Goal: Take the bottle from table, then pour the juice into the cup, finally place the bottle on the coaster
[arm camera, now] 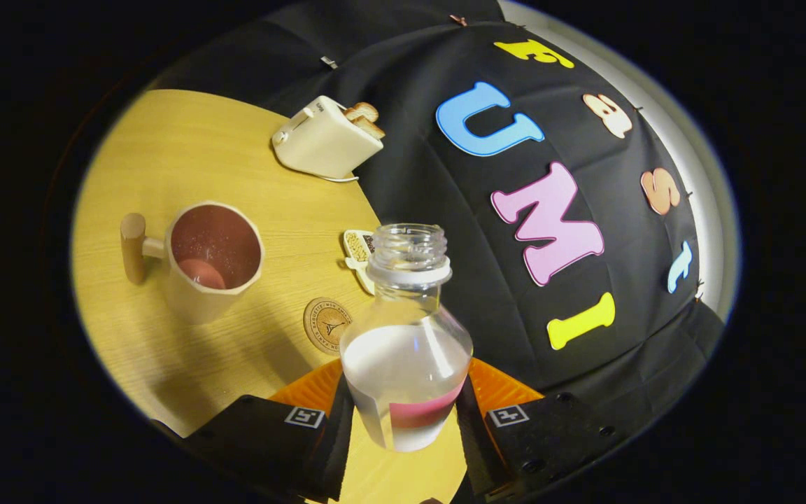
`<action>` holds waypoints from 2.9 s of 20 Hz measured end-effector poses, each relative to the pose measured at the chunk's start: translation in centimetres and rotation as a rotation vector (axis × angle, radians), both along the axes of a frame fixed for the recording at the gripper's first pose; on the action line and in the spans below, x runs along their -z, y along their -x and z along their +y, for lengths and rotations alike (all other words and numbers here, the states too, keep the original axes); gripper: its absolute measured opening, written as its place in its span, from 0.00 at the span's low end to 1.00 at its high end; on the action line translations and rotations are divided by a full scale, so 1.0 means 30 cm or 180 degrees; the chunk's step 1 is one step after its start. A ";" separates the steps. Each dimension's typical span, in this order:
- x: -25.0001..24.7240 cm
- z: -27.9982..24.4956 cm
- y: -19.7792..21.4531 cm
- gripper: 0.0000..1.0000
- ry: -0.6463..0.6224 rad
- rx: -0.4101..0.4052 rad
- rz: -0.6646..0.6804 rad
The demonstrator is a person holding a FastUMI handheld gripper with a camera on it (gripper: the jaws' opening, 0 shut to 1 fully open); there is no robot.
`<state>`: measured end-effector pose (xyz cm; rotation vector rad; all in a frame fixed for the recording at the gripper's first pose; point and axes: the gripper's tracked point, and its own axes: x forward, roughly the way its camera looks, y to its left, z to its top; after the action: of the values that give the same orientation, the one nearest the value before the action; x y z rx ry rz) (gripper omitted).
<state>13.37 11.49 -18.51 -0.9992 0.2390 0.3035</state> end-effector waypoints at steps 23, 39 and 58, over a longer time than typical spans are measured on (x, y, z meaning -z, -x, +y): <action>0.030 0.195 -0.071 0.69 0.1718 -0.1206 -0.0653; 0.040 0.247 -0.109 0.69 0.2471 -0.1681 -0.0972; 0.005 0.279 -0.138 0.69 0.2952 -0.1946 -0.1099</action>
<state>17.52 19.88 -18.67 -2.0209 -0.2899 0.5878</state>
